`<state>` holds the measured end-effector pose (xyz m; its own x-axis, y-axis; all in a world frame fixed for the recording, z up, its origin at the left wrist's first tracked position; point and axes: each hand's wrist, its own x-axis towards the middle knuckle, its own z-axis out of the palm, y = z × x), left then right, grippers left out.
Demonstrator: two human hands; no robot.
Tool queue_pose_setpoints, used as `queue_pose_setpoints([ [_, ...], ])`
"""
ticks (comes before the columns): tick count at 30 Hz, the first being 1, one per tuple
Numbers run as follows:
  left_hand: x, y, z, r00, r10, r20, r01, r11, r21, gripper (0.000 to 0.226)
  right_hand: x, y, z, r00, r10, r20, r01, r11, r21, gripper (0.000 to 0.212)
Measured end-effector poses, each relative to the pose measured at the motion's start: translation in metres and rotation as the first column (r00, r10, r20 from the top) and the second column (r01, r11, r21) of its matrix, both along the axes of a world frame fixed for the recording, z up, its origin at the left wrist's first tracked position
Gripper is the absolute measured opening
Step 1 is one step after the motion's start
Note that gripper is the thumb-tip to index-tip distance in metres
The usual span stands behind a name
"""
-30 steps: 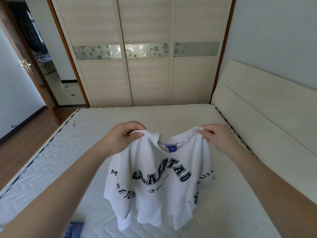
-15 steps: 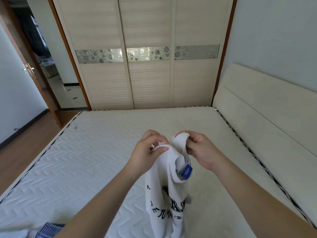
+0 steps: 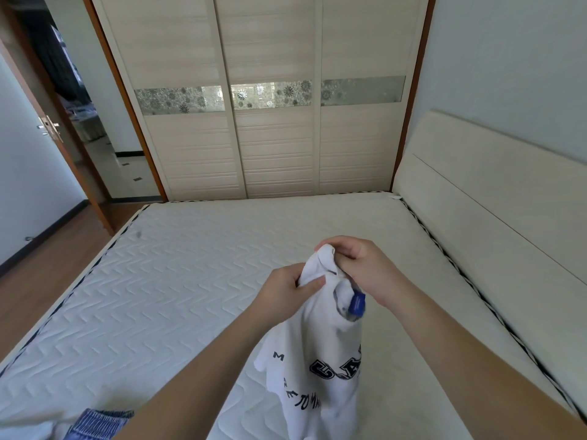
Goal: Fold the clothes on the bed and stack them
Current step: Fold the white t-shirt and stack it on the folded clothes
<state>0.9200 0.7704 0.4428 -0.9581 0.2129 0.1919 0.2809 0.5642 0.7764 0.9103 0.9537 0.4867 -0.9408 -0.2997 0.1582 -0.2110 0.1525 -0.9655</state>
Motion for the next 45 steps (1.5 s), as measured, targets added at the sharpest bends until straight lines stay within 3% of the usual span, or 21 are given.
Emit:
queue_pose_setpoints([
  [2, -0.001, 0.000, -0.001, 0.997, 0.074, -0.023, -0.074, 0.997, 0.019, 0.035, -0.002, 0.004, -0.005, 0.985, -0.145, -0.094, 0.150, 0.988, 0.048, 0.021],
  [4, -0.001, -0.001, -0.003, 0.985, 0.169, -0.021, -0.168, 0.983, 0.068, 0.045, -0.001, 0.007, -0.011, 0.914, -0.330, -0.234, 0.356, 0.931, 0.080, 0.011],
  [7, -0.002, 0.002, -0.003, 0.958, 0.285, 0.029, -0.286, 0.948, 0.140, 0.048, 0.008, 0.005, -0.026, 0.897, -0.344, -0.278, 0.378, 0.923, 0.077, 0.011],
  [10, -0.001, 0.007, -0.001, 0.947, 0.310, 0.087, -0.321, 0.926, 0.196, 0.041, 0.018, -0.009, -0.041, 0.965, -0.217, -0.147, 0.243, 0.949, 0.201, 0.017],
  [13, 0.004, 0.012, 0.001, 0.967, 0.229, 0.108, -0.248, 0.942, 0.225, 0.035, 0.018, -0.019, -0.048, 0.976, -0.219, 0.002, 0.209, 0.931, 0.299, 0.037],
  [17, 0.012, 0.012, 0.012, 0.983, -0.016, 0.181, -0.036, 0.959, 0.281, 0.023, 0.014, -0.021, -0.045, 0.957, -0.157, 0.245, 0.125, 0.982, 0.143, 0.061],
  [21, 0.013, 0.006, 0.020, 0.971, -0.101, 0.215, 0.036, 0.957, 0.288, 0.026, 0.013, -0.011, -0.041, 0.945, 0.014, 0.326, -0.001, 0.999, -0.041, 0.062],
  [27, 0.018, 0.004, 0.027, 0.980, -0.147, 0.135, 0.130, 0.983, 0.126, 0.032, 0.016, -0.005, -0.049, 0.954, 0.100, 0.282, -0.062, 0.988, -0.139, 0.064],
  [33, 0.016, -0.016, 0.028, 0.991, -0.128, -0.039, 0.129, 0.991, 0.031, 0.034, 0.015, -0.019, -0.046, 0.959, 0.061, 0.277, 0.001, 0.976, -0.220, 0.036],
  [37, 0.014, -0.039, 0.023, 0.998, -0.057, -0.037, 0.059, 0.997, 0.056, 0.029, 0.011, -0.038, -0.046, 0.976, -0.151, 0.159, 0.166, 0.982, -0.088, 0.028],
  [41, 0.006, -0.070, 0.021, 0.991, 0.128, -0.023, -0.124, 0.981, 0.149, 0.023, -0.001, -0.039, -0.052, 0.892, -0.435, 0.126, 0.447, 0.890, -0.087, 0.028],
  [45, -0.009, -0.111, 0.014, 0.958, 0.258, -0.129, -0.252, 0.966, 0.061, 0.028, -0.003, -0.011, -0.049, 0.925, -0.374, -0.067, 0.378, 0.924, 0.057, 0.013],
])
